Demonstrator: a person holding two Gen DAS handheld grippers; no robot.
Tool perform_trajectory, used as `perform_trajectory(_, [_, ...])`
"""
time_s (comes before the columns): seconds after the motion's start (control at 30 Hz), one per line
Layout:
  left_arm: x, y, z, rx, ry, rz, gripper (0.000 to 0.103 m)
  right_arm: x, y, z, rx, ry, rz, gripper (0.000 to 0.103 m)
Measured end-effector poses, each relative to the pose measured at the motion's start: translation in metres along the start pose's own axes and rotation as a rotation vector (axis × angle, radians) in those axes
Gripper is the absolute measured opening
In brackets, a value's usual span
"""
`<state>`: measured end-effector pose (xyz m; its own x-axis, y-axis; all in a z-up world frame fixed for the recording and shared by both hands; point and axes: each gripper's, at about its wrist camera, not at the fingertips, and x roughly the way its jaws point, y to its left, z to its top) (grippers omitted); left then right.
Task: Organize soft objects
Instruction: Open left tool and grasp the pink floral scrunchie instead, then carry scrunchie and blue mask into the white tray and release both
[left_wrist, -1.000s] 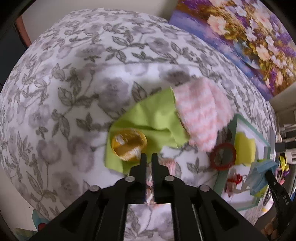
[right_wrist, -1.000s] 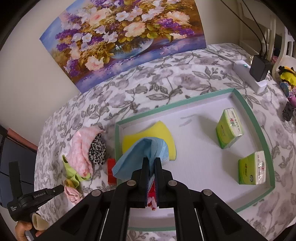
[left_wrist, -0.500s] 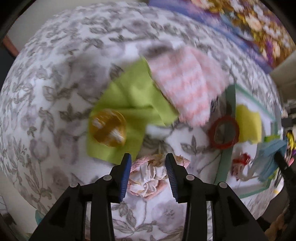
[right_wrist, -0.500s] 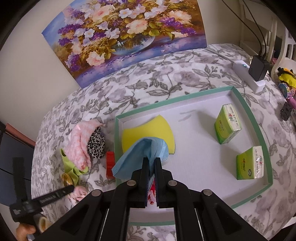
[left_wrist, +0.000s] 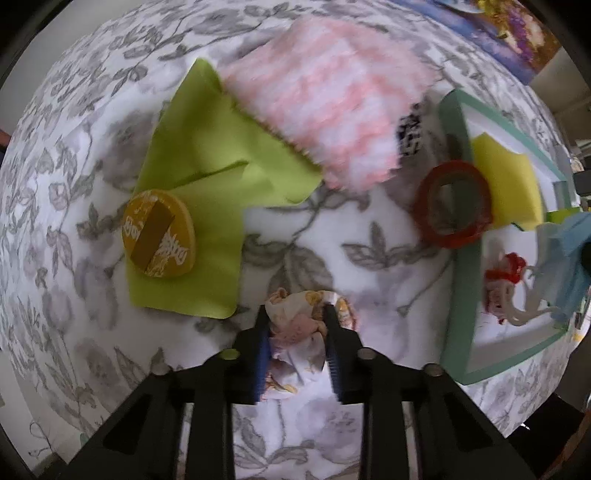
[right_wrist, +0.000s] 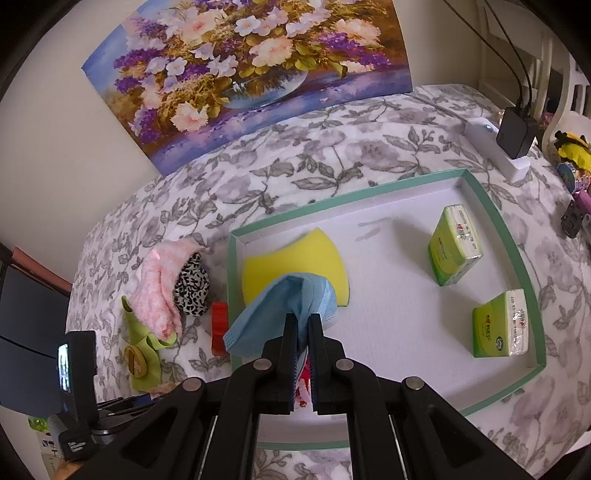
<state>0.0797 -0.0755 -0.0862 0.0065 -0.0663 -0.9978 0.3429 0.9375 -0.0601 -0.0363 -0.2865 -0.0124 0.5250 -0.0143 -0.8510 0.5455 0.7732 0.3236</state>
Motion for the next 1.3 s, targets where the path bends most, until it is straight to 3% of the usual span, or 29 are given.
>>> perform_trajectory(0.17, [-0.023,-0.008,0.002,0.018,-0.070,-0.010,0.024,-0.002,-0.005,0.003,0.020,-0.003,0.014,0.005])
perform_trajectory(0.37, [-0.084,-0.020,0.000,0.034,-0.245,-0.024,0.024,-0.014,-0.017,0.010,0.053,-0.040,0.043,0.005])
perform_trajectory(0.53, [-0.111,-0.052,0.003,0.061,-0.309,-0.153,0.025,-0.014,-0.039,0.017,0.098,-0.044,0.024,0.005])
perform_trajectory(0.77, [-0.099,-0.131,0.015,0.182,-0.291,-0.169,0.026,0.004,-0.076,0.020,0.167,-0.006,-0.033,0.006])
perform_trajectory(1.07, [-0.065,-0.179,0.021,0.245,-0.239,-0.179,0.030,0.002,-0.099,0.022,0.194,-0.016,-0.080,0.006])
perform_trajectory(1.3, [-0.061,-0.184,0.020,0.226,-0.223,-0.198,0.064,-0.009,-0.100,0.024,0.177,-0.024,-0.100,0.009])
